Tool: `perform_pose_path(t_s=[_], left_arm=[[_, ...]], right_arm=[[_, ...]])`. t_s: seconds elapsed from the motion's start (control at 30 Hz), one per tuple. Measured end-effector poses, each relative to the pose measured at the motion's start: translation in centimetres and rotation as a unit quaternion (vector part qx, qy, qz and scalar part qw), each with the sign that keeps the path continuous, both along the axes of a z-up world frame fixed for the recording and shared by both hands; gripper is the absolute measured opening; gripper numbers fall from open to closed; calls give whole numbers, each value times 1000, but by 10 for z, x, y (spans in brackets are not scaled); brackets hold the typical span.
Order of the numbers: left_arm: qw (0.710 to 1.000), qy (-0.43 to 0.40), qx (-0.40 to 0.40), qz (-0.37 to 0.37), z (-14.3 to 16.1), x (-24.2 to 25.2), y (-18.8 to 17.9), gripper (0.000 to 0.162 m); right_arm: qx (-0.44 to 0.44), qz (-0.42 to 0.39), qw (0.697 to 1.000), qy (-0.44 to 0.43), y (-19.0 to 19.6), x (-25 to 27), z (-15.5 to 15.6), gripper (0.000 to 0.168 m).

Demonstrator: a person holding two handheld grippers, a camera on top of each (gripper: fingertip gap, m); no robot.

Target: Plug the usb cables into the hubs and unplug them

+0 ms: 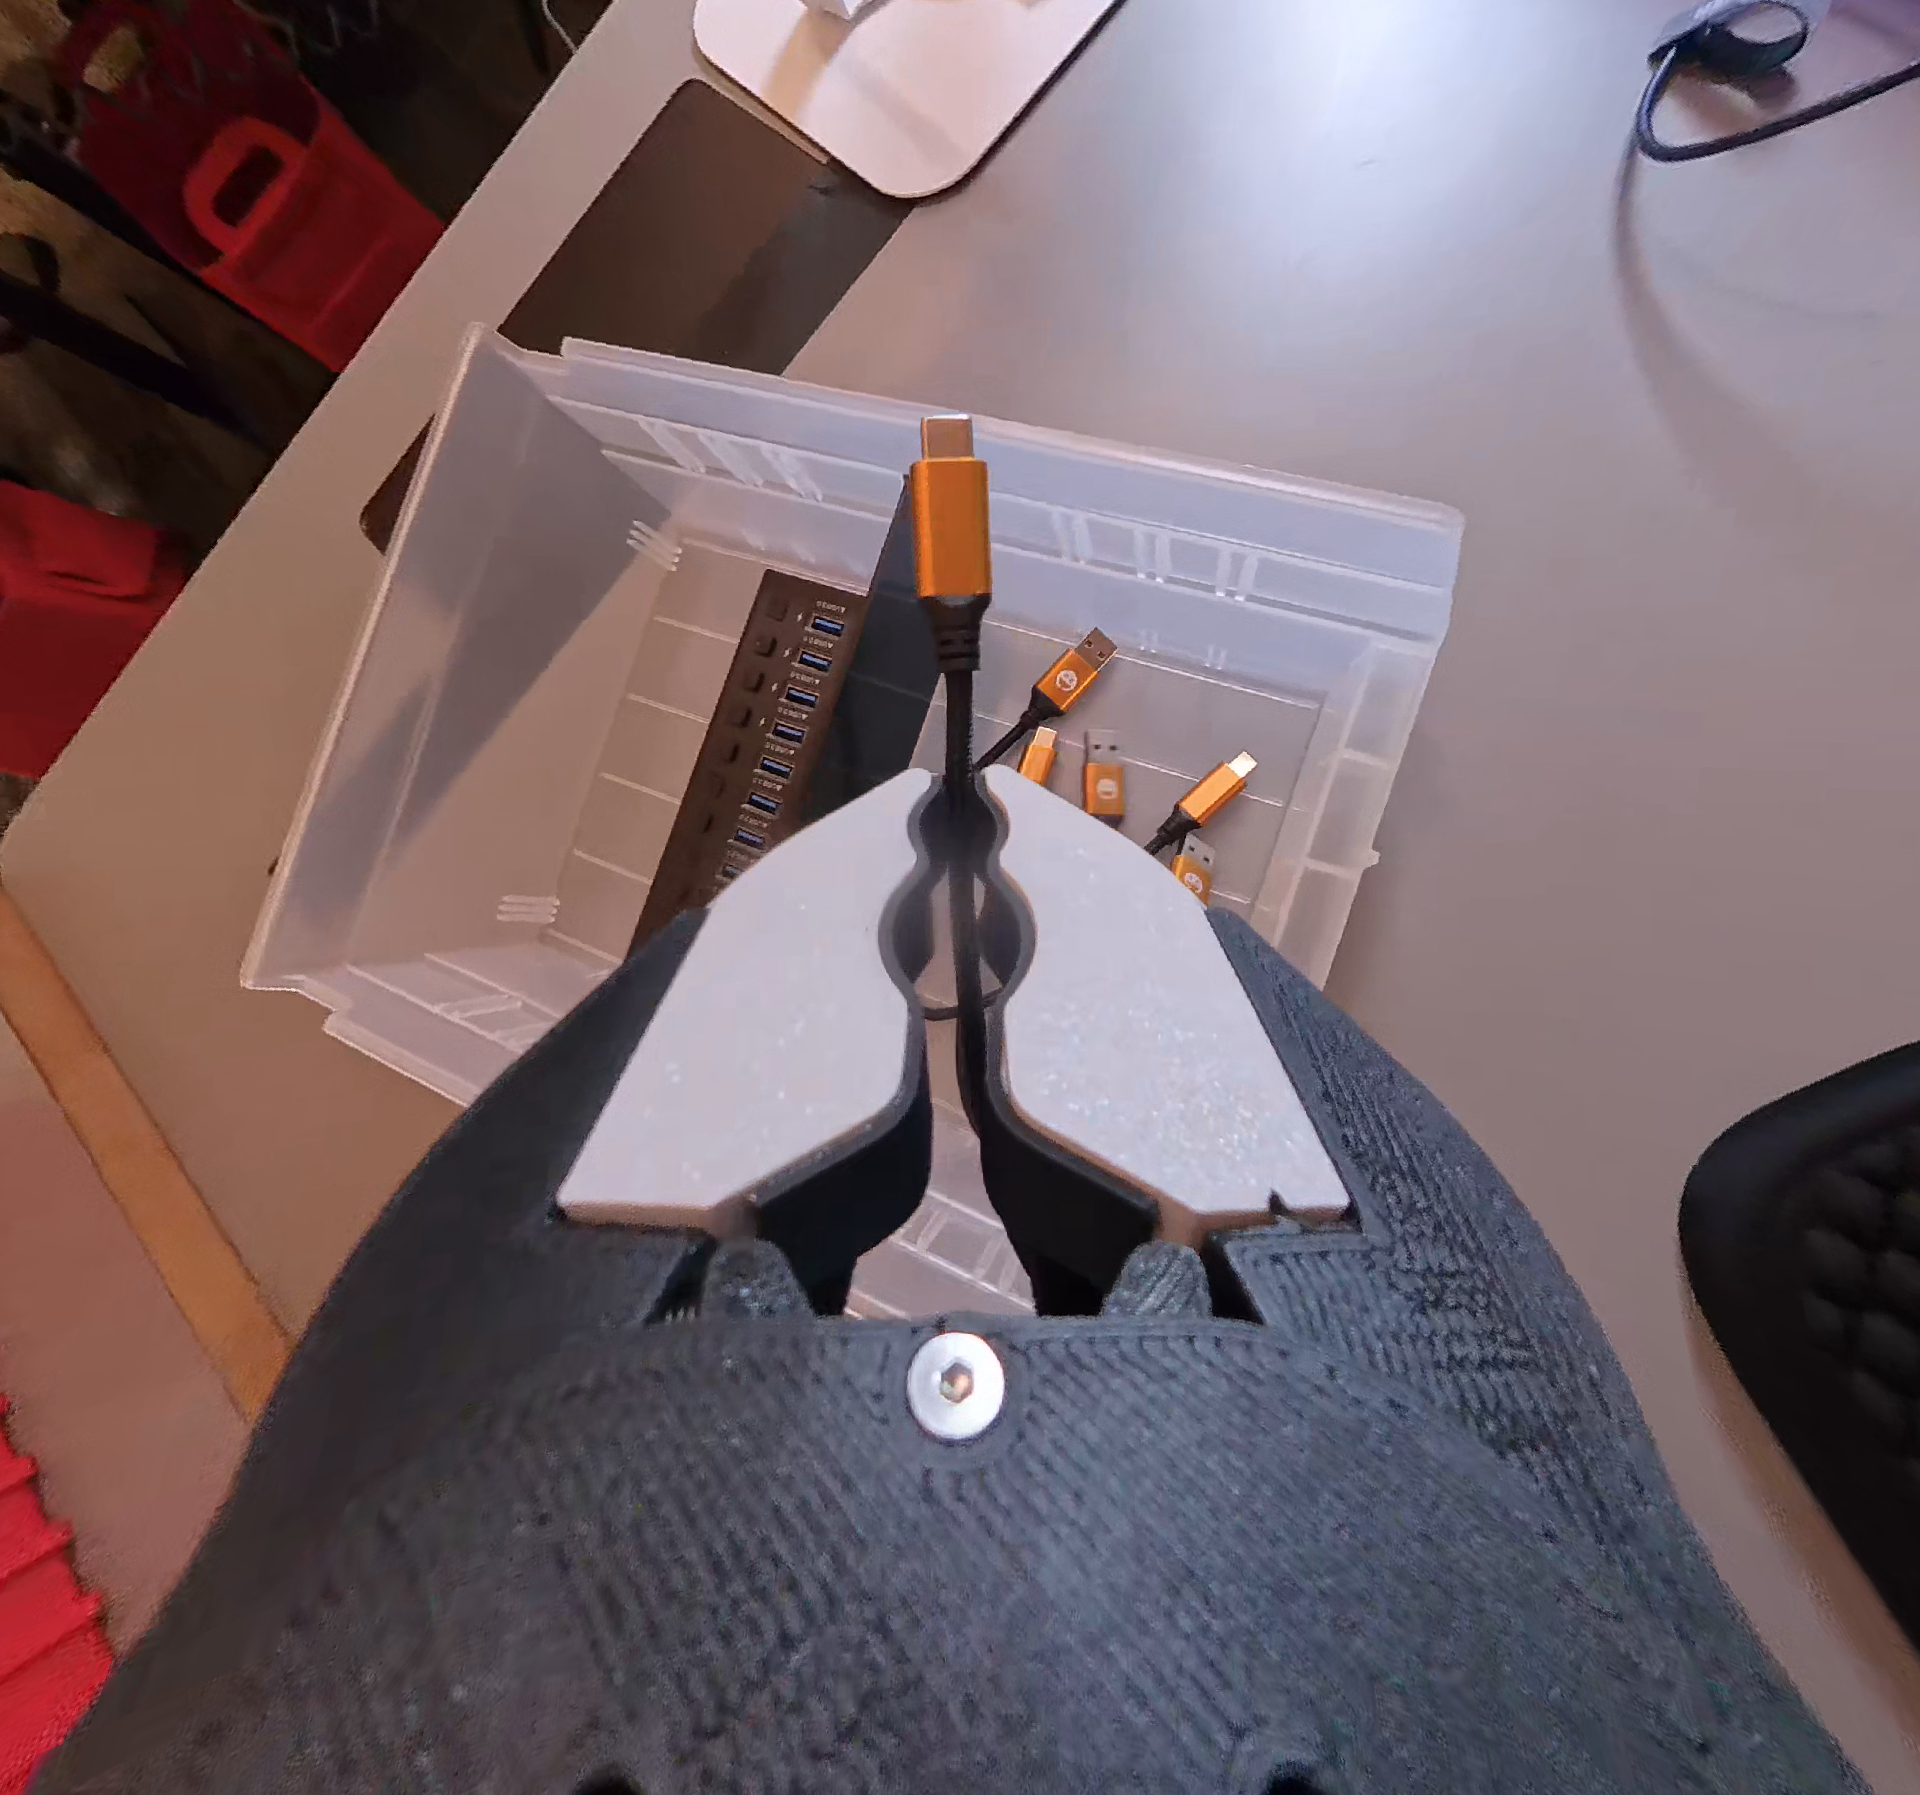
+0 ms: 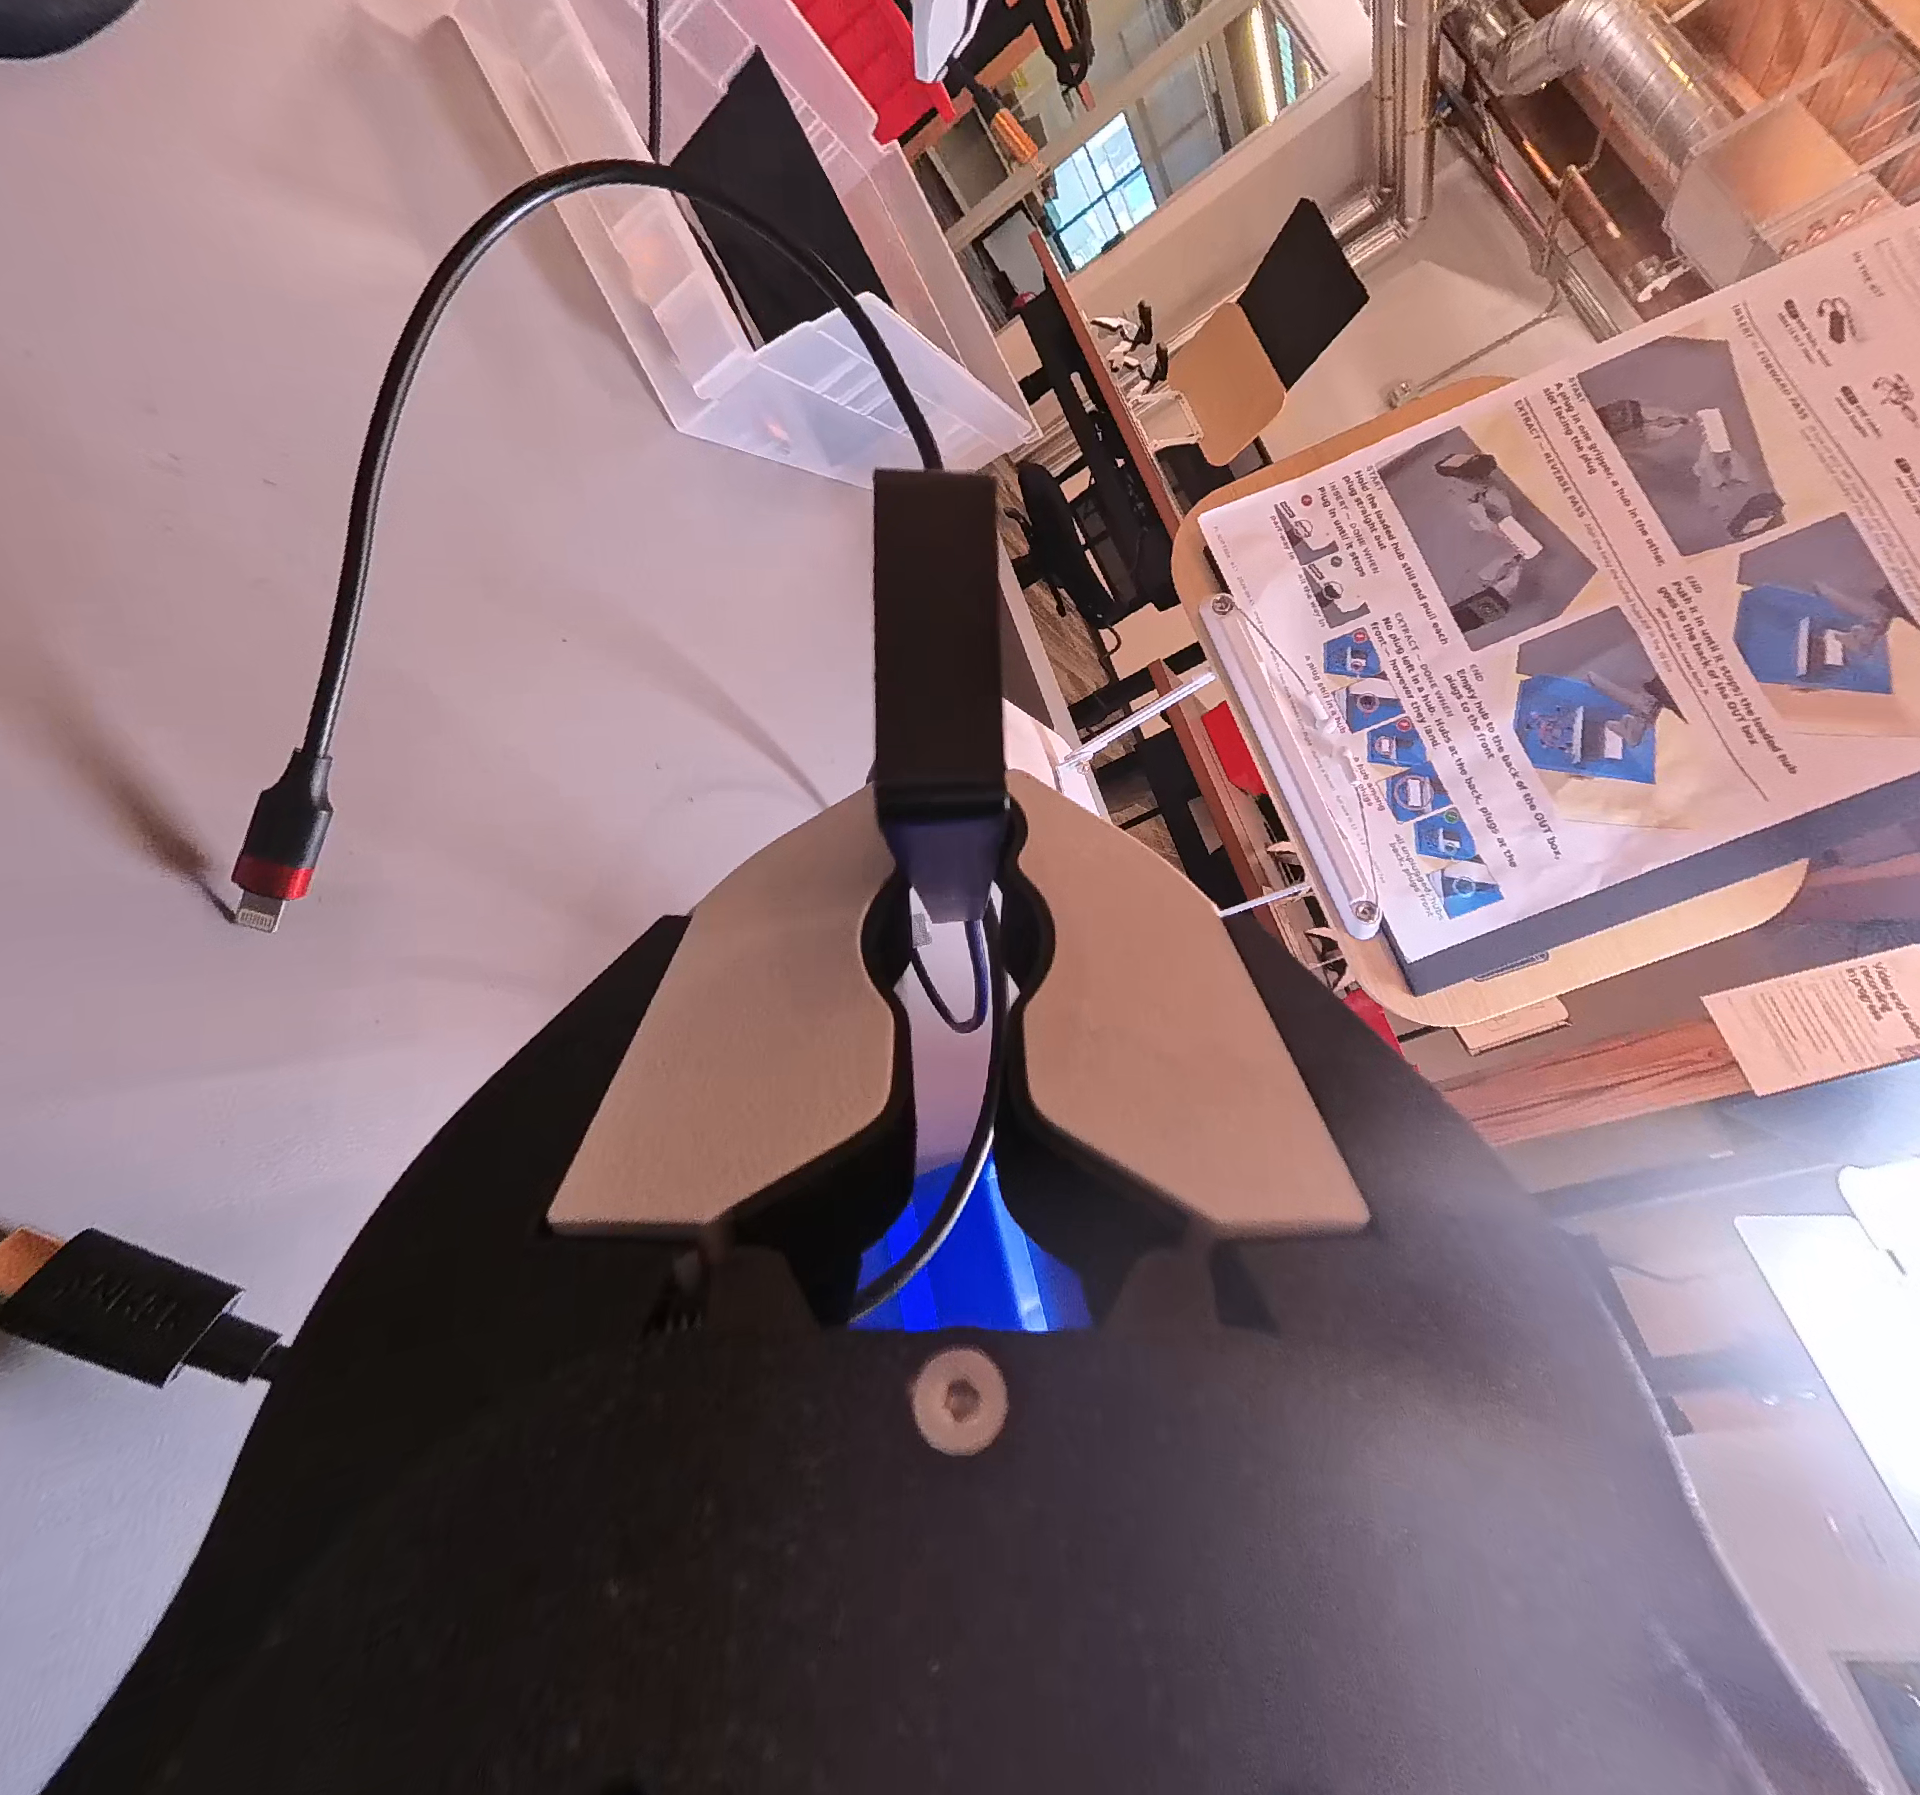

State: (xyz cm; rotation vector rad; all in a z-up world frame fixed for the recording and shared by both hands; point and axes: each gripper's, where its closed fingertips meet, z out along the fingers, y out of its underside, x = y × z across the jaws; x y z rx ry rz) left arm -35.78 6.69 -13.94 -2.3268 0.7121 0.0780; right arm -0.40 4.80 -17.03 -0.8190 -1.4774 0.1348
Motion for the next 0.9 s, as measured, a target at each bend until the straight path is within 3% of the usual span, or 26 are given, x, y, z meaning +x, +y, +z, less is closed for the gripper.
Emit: perform_pose_path(t_s=[0.1,0.2,0.4,0.5,0.57,0.67,0.83,0.9], left_arm=[[1000,-17,24,3,7,0,2,4],[993,-61,96,-19,38,17,5,4],[953,-145,242,-111,119,92,-15,4],[927,-189,274,-172,137,140,-34,4],[917,-202,270,-213,125,171,-45,4],[922,-212,226,-233,71,205,-51,4],[936,-281,128,-170,-2,202,-46,6],[957,-242,94,-128,-29,184,-40,29]], right_arm=[[0,0,1000,1,0,0,0,12],[0,0,1000,1,1,0,0,12],[-5,-27,1000,15,12,5,6,12],[-13,-37,999,31,18,10,12,12],[-12,-48,998,35,22,13,15,12],[-13,-54,998,43,26,17,19,12],[-18,-57,997,46,29,20,19,12],[-18,-57,997,44,29,19,18,12]])
